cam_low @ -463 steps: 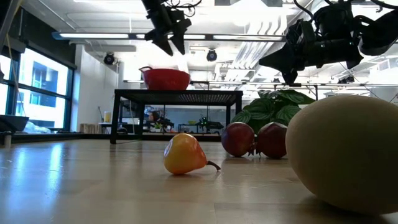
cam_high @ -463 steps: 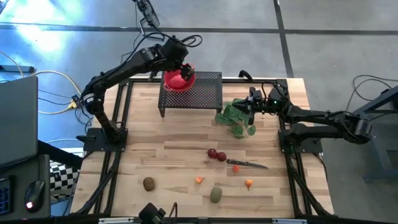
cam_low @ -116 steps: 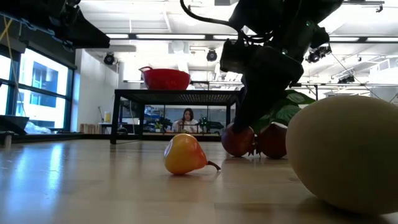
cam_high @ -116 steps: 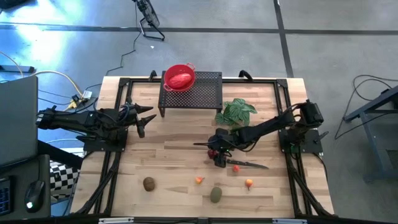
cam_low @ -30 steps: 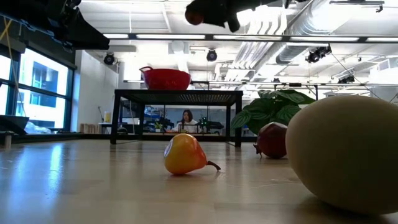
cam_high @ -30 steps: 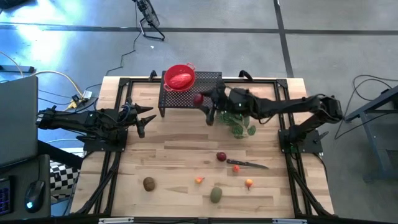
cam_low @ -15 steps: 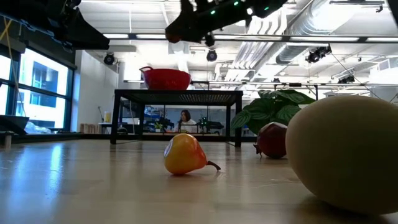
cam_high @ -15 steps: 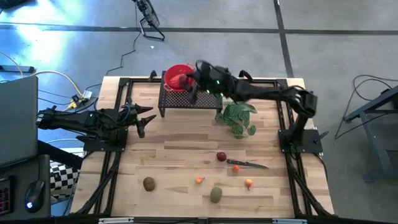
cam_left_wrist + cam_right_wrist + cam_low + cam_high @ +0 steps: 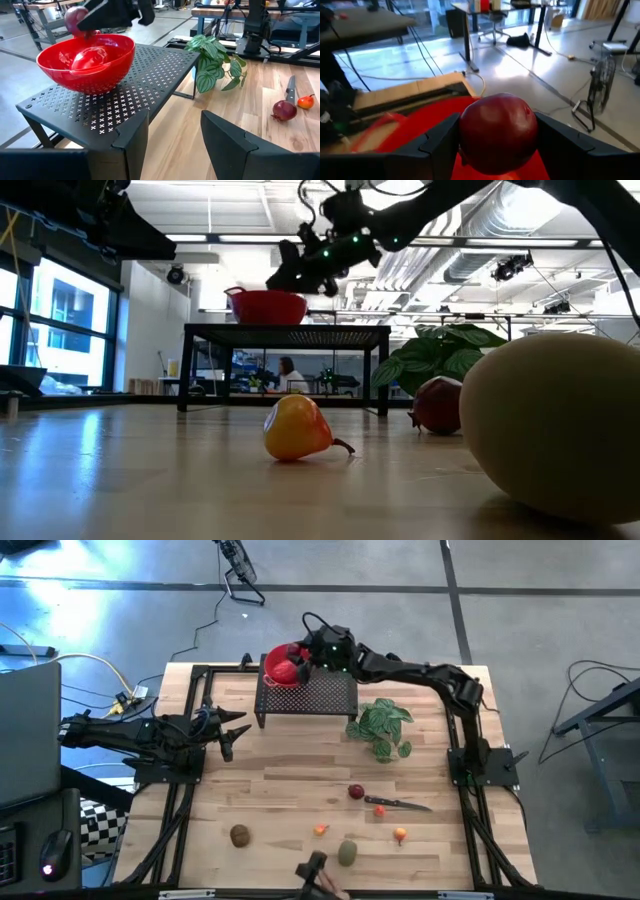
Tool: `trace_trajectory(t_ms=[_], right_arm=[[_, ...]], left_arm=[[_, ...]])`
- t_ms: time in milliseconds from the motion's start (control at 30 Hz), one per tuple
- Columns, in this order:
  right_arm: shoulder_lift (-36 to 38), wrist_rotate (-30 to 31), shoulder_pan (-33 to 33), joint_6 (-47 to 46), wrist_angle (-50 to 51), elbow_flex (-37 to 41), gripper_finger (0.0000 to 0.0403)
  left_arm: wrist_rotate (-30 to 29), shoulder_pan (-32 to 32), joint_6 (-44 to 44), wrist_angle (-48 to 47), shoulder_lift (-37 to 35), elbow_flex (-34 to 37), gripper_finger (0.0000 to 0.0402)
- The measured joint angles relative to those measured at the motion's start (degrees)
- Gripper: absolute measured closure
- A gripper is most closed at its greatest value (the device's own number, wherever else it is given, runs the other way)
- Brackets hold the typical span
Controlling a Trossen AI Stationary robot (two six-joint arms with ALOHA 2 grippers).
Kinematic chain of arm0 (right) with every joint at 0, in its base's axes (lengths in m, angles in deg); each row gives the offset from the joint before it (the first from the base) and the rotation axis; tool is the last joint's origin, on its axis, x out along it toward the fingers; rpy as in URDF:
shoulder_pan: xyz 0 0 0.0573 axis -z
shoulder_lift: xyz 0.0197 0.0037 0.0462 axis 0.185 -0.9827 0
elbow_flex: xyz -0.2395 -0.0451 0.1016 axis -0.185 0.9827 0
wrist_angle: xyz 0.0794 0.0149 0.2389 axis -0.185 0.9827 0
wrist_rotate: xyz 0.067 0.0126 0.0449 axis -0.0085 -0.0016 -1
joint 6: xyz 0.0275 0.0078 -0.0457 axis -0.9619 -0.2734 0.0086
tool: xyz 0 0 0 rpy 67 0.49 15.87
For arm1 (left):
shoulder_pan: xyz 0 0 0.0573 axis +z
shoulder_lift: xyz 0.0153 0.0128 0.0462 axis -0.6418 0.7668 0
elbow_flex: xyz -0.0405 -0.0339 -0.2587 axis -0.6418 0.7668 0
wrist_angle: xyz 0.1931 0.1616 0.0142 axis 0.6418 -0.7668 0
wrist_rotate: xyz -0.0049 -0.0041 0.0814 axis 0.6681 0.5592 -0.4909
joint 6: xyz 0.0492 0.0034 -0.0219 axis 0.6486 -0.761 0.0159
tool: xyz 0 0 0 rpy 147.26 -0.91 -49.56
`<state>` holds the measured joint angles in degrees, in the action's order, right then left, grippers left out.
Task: Pick & Place Fruit
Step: Put the left red pomegranate in the red strainer bowl on the shelf, then put the red pomegranate in the red strainer bowl on the shelf
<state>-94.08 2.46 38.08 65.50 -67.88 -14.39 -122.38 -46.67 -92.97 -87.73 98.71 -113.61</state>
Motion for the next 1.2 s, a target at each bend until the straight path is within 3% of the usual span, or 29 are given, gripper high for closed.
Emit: trace_trajectory(t_ms=[633,967,1200], right_arm=[[0.03,-0.46,1.58,1.73,4.9,-0.03,0.0172],[0.22,1.28,1.09,3.08,2.21,-0.03,0.013],[0.25,0.27,0.72,3.06,1.34,-0.03,0.0122]], left_arm=[[0.0,0.0,0.0,0.09,0.0,0.0,0.0227],[0.0,-0.01,0.0,0.09,0.0,0.0,0.0227],[0.0,0.0,0.0,0.09,0.0,0.0,0.0227]])
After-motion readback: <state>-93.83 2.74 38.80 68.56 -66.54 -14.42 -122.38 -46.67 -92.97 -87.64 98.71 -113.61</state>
